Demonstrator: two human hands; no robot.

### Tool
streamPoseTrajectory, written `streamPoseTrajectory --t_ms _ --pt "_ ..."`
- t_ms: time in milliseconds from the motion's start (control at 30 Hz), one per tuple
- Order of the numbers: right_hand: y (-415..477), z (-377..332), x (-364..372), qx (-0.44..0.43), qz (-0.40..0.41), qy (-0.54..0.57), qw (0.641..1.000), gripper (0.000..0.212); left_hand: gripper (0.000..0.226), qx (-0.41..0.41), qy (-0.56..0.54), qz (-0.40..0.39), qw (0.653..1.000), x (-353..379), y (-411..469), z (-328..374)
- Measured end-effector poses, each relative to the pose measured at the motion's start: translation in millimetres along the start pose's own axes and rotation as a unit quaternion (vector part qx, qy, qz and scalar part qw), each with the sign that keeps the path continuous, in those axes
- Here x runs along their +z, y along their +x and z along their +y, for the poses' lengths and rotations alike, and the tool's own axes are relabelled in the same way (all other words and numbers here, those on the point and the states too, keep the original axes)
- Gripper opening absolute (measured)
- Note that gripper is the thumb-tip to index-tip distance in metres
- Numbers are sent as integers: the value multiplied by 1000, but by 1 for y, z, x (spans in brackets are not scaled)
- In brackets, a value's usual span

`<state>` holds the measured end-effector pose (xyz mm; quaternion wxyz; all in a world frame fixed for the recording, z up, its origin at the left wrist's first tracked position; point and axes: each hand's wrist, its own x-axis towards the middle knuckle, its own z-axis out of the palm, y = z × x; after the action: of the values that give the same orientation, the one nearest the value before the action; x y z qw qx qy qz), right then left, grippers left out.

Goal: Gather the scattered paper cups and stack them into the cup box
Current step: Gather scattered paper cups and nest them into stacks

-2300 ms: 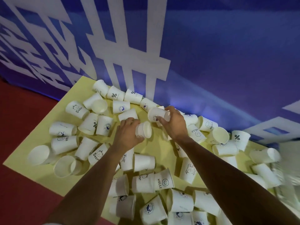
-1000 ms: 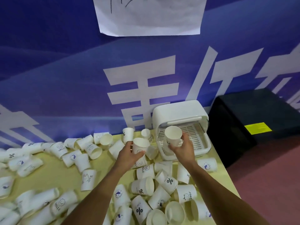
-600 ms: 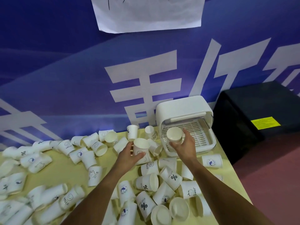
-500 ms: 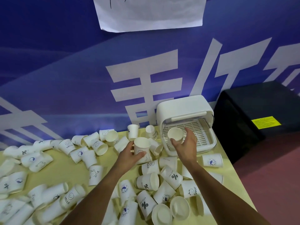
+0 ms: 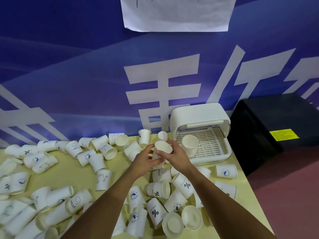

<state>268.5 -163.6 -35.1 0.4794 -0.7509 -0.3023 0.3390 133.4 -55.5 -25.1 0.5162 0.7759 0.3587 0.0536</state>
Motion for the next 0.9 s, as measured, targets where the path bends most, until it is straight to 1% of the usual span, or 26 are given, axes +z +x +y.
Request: streamPoseTrajectory --t_ms 67,133,267,367,567,700,800,900 --pt "-1 -1 -3 -16 33 -6 999 75 71 -7 17 -13 1000 0 -1 -6" --pt "-3 -5 -13 -33 84 11 996 72 76 -28 29 -22 999 -2 0 -16" --pt "-7 -7 -41 -67 203 19 977 72 69 -68 40 -8 997 -5 2 -39" --pt "-6 -3 -54 -61 262 13 963 73 64 -84 40 -5 996 -4 4 -48" --pt "2 17 -57 -39 265 -68 961 75 56 -91 50 -8 995 4 6 -51" --pt "10 32 -53 -17 268 -111 957 78 55 -92 54 -1 994 5 7 -53" --pt "19 40 -55 17 251 -155 955 84 56 -91 54 1 994 4 9 -52" --pt "26 43 -56 53 219 -162 961 90 61 -92 55 5 994 4 11 -51"
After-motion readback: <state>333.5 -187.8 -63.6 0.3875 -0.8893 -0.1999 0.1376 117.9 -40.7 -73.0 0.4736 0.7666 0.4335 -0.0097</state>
